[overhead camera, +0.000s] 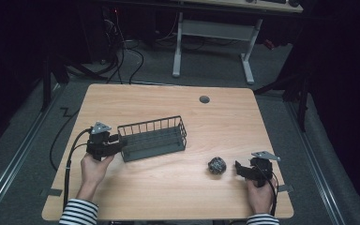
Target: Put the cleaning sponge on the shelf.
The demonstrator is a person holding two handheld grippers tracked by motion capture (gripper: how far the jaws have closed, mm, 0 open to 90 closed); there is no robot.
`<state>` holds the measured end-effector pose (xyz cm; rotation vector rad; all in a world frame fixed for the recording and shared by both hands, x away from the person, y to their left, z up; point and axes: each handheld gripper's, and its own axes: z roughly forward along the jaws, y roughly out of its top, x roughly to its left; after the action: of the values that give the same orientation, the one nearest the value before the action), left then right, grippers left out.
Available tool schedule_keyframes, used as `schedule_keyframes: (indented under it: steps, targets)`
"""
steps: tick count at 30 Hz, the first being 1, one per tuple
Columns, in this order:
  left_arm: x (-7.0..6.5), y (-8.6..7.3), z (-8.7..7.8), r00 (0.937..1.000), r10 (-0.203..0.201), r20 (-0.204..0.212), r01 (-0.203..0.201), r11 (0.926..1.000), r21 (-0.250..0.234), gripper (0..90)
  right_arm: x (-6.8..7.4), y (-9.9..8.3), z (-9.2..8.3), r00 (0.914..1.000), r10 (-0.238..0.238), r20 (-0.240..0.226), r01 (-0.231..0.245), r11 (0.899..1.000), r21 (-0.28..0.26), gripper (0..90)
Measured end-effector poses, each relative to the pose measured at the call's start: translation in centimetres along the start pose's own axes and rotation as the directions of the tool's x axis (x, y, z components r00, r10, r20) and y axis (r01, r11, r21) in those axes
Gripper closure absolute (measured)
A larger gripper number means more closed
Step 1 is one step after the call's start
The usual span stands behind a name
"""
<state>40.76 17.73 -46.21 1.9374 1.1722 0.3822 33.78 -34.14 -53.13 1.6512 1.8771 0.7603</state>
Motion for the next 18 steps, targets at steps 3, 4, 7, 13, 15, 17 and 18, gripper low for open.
schedule_keyframes:
  steps: [3,4,7,13,15,17,18]
  targets:
    - [-0.8,0.1,0.6,0.9998,0.018,0.009,-0.018,0.9998,0.013,53.4,0.0,0.0,0.0,1.0,0.0,-0.001,0.0,1.0,0.0,15.3]
    - [-0.8,0.1,0.6,0.9998,0.018,0.009,-0.018,0.9998,0.013,53.6,0.0,0.0,0.0,1.0,0.0,-0.001,0.0,1.0,0.0,15.3]
    - [-1.3,0.1,1.0,0.9996,0.012,0.026,-0.013,0.9998,0.014,52.8,0.0,0.0,0.0,1.0,-0.001,-0.001,0.001,1.0,0.0,15.3]
    - [-2.2,0.3,1.6,0.9988,0.02,0.045,-0.021,0.9997,0.016,52.8,0.0,0.0,0.0,1.0,0.0,-0.002,0.0,1.0,0.0,15.3]
    - [-2.8,0.5,1.9,0.9982,0.024,0.055,-0.025,0.9996,0.016,52.6,0.0,0.0,0.0,1.0,-0.001,-0.002,0.001,1.0,0.0,15.3]
    - [-2.9,0.5,2.0,0.998,0.024,0.058,-0.025,0.9996,0.016,52.4,0.0,0.0,0.0,1.0,0.0,-0.003,0.0,1.0,0.0,15.3]
    - [-3.1,0.6,2.1,0.9977,0.027,0.062,-0.029,0.9994,0.019,52.1,0.0,0.0,0.0,1.0,0.0,-0.002,0.0,1.0,0.0,15.3]
